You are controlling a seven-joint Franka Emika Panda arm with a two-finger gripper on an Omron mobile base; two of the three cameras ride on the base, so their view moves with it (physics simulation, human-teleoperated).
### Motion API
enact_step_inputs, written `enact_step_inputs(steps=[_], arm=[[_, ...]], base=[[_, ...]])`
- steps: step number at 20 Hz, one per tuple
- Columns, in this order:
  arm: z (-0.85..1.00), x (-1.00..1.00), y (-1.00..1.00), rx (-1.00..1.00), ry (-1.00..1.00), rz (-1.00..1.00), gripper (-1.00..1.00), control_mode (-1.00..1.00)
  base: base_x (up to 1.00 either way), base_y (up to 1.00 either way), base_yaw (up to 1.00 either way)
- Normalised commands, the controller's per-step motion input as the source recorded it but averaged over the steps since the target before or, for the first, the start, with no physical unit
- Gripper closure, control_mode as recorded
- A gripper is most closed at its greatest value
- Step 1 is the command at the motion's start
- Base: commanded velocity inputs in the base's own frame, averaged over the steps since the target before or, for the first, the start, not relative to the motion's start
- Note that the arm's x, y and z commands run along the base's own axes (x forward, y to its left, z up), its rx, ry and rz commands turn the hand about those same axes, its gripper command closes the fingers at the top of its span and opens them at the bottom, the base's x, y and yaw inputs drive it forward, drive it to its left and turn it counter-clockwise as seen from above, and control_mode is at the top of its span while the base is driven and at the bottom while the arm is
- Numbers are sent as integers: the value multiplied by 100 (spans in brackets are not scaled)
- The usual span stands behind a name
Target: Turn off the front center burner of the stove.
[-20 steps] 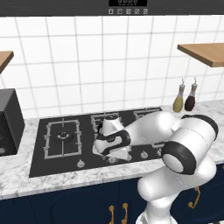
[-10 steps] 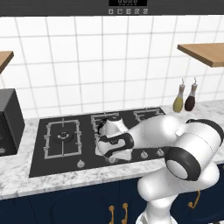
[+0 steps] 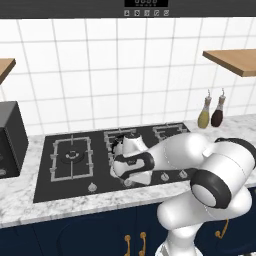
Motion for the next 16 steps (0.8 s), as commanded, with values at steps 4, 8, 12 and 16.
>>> enact_step_inputs(steps=[4,8,12,16], arm=[[0,-1,-2,6,0,-33,100,-100],[-3,-5,-1,2,0,-38,100,-100],[-6,-11,-1,0,0,-42,100,-100],[-7,-17,-5,0,0,-42,100,-100]], base=[[0,0,0],[0,0,0],[0,0,0],[0,0,0]])
